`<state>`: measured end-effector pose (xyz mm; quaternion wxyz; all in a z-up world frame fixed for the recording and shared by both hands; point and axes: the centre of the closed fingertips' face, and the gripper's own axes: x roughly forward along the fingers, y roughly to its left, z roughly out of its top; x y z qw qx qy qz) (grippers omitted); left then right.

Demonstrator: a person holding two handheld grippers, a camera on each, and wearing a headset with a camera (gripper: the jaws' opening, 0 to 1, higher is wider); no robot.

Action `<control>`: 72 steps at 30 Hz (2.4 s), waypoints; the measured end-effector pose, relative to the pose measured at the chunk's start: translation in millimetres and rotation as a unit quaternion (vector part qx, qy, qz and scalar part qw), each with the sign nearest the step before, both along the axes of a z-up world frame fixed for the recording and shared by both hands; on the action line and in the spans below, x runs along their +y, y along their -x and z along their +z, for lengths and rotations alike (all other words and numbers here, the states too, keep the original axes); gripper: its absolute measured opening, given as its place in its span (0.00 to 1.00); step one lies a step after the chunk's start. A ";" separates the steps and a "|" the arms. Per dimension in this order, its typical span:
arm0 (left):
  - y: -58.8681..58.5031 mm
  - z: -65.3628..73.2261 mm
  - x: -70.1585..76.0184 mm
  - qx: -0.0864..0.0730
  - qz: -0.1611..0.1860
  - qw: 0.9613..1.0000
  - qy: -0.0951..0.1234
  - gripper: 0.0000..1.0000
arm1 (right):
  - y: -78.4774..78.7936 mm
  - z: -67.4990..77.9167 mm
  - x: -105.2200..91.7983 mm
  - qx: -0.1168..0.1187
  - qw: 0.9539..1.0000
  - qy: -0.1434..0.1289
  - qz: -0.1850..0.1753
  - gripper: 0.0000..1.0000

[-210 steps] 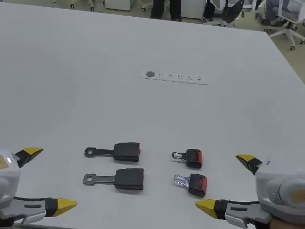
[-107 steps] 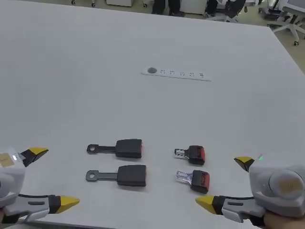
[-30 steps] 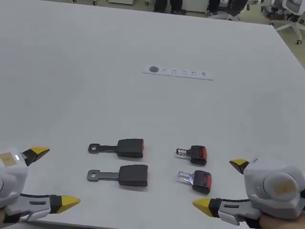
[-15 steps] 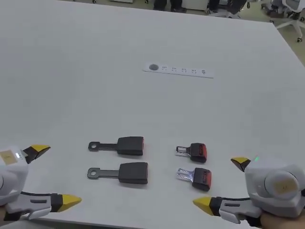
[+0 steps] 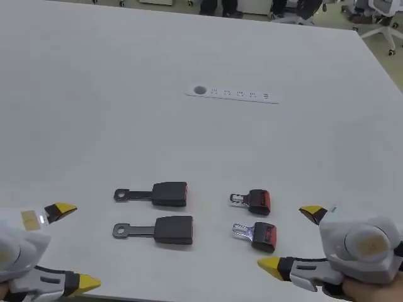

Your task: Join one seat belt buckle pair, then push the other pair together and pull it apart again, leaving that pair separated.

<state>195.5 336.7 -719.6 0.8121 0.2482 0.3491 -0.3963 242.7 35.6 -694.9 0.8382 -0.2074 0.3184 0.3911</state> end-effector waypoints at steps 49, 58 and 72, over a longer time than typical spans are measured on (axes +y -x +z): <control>-64.7 -39.8 -120.7 0.037 -0.180 0.982 -0.036 0.47 | -23.6 -59.3 6.6 0.062 0.987 0.079 0.128 0.38; -60.1 -44.9 -123.6 0.040 -0.204 0.977 -0.044 0.45 | -22.8 -67.5 4.8 0.076 0.984 0.086 0.140 0.36; -59.2 -52.7 -123.8 0.034 -0.207 0.976 -0.052 0.39 | -22.3 -79.0 5.9 0.089 0.981 0.086 0.151 0.32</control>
